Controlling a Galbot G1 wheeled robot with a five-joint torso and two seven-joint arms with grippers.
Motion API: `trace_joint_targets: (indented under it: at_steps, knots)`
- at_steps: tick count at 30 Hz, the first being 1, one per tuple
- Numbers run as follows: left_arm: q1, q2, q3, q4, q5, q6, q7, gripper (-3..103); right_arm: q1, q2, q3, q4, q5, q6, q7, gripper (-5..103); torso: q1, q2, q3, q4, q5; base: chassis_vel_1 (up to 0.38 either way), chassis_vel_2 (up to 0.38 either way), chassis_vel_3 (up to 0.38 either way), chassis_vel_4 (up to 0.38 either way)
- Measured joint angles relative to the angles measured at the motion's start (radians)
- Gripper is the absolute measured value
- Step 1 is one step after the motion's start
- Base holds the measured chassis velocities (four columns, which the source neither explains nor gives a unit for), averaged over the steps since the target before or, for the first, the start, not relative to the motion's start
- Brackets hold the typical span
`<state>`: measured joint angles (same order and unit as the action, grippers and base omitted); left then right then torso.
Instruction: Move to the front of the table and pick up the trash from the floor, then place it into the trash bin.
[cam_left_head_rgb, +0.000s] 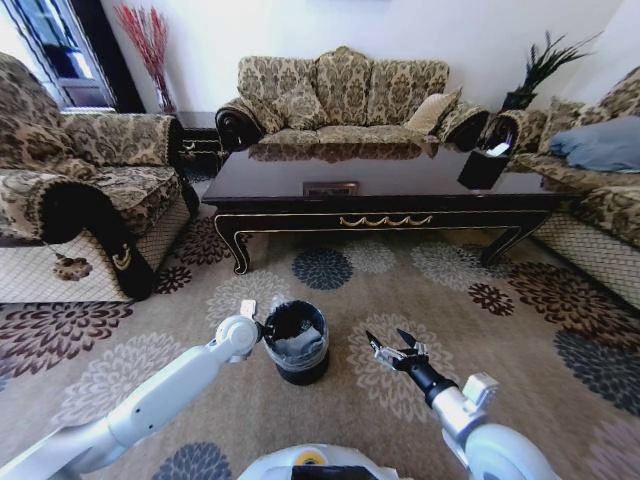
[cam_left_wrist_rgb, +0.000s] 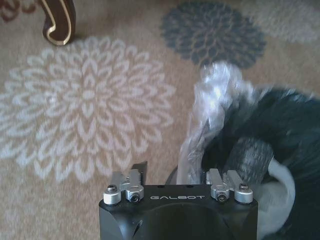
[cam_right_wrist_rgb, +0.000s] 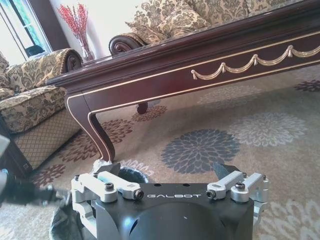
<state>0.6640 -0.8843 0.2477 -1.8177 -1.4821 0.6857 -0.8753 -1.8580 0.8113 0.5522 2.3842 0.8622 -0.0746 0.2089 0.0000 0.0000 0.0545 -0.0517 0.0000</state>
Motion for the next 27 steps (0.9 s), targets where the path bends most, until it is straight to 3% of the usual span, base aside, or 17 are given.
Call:
trace_joint_targets:
  at_steps: [2,4,5,9,11,13,14,17,18,22,27]
  knots:
    - [-0.003,0.003,-0.004,-0.005,0.000,0.000,0.001,56,-0.002,0.000,0.000,0.000,0.000,0.000,0.000,100,0.000,0.000,0.000,0.0001,0.0000,0.000,0.000,0.000,0.000]
    - [-0.005,0.015,-0.021,-0.025,0.009,-0.005,0.035,67,-0.008,0.003,0.000,0.002,-0.001,-0.001,-0.001,100,0.000,0.000,0.000,0.0003,-0.0001,0.000,0.000,0.000,0.000]
    - [-0.005,0.015,-0.021,-0.025,0.009,-0.005,0.035,67,-0.008,0.003,0.000,0.002,-0.001,-0.001,-0.001,100,0.000,0.000,0.000,0.0003,-0.0001,0.000,0.000,0.000,0.000]
    - [0.029,0.029,-0.071,-0.081,0.089,-0.042,0.122,89,-0.010,0.006,0.001,0.003,-0.007,-0.001,-0.002,100,0.000,0.000,0.000,0.0003,-0.0001,0.000,0.000,0.000,0.000]
    - [0.034,0.030,-0.078,-0.087,0.095,-0.045,0.127,89,-0.009,0.007,0.001,0.003,-0.008,-0.001,-0.002,100,0.000,0.000,0.000,0.0003,-0.0002,0.000,0.000,0.000,0.000]
    - [0.093,0.045,-0.149,-0.138,0.159,-0.084,0.183,98,0.001,0.022,0.001,-0.005,-0.038,0.004,-0.002,100,0.000,0.000,0.000,0.0001,-0.0001,0.000,0.000,0.000,0.000]
    - [0.093,0.045,-0.149,-0.138,0.159,-0.084,0.183,98,0.001,0.022,0.001,-0.005,-0.038,0.004,-0.002,100,0.000,0.000,0.000,0.0001,-0.0001,0.000,0.000,0.000,0.000]
    - [0.212,0.075,-0.253,-0.189,0.290,-0.185,0.269,100,0.022,0.060,0.000,-0.037,-0.129,0.033,-0.010,100,0.000,0.000,0.000,0.0002,0.0000,0.000,0.000,0.000,0.000]
    - [0.212,0.075,-0.253,-0.189,0.290,-0.185,0.269,100,0.022,0.060,0.000,-0.037,-0.129,0.033,-0.010,100,0.000,0.000,0.000,0.0002,0.0000,0.000,0.000,0.000,0.000]
    - [0.414,0.129,-0.405,-0.271,0.447,-0.288,0.372,100,0.045,0.100,0.010,-0.089,-0.259,0.108,-0.019,100,0.000,0.000,0.000,0.0007,0.0002,0.000,0.000,0.000,0.000]
    - [0.564,0.112,-0.520,-0.334,0.553,-0.340,0.413,100,0.067,0.141,0.028,-0.124,-0.325,0.155,-0.037,100,0.000,0.000,0.000,0.0009,0.0001,0.000,0.000,0.000,0.000]
